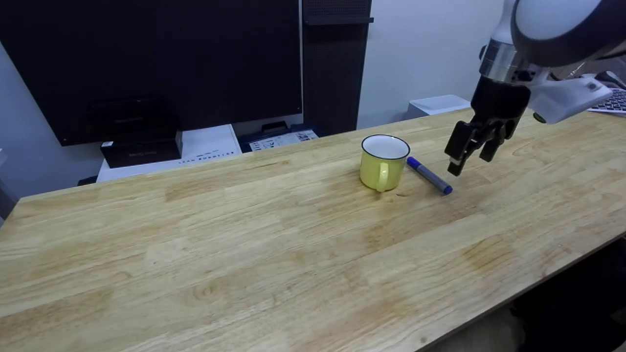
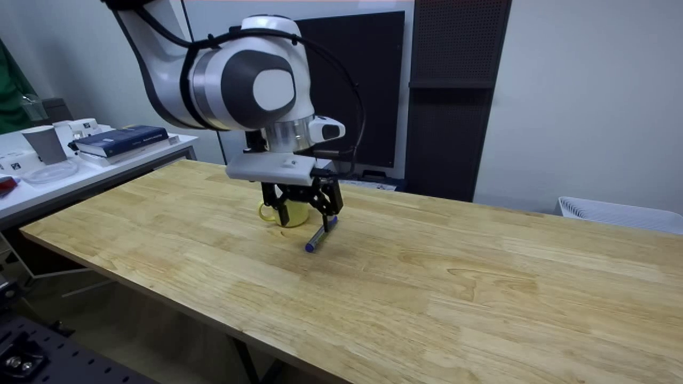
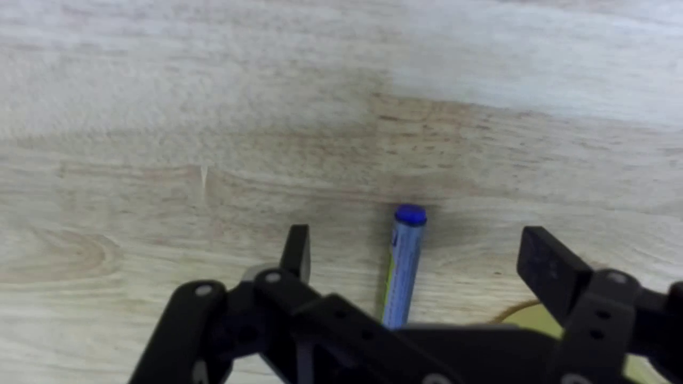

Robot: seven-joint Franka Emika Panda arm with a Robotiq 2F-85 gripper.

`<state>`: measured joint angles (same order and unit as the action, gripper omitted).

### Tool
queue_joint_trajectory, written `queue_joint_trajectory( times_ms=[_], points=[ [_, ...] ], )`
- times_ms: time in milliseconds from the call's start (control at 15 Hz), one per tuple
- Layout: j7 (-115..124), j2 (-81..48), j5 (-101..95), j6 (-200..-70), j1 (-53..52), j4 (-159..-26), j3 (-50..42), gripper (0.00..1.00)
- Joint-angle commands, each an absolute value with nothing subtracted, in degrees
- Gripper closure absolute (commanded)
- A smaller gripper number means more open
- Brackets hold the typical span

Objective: Take the blue marker out of the yellow mug

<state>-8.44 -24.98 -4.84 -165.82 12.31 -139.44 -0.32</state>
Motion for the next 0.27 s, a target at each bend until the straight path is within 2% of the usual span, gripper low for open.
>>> queue_joint_trajectory(
  times_ms=[0,200],
  points=[
    [-2.02,-15.6,-2.49,-151.09,8.11,-142.36,-3.76,0.0],
    [2.66,-8.68,-2.97,-140.05,6.25,-143.82,-5.17,0.0]
  ],
)
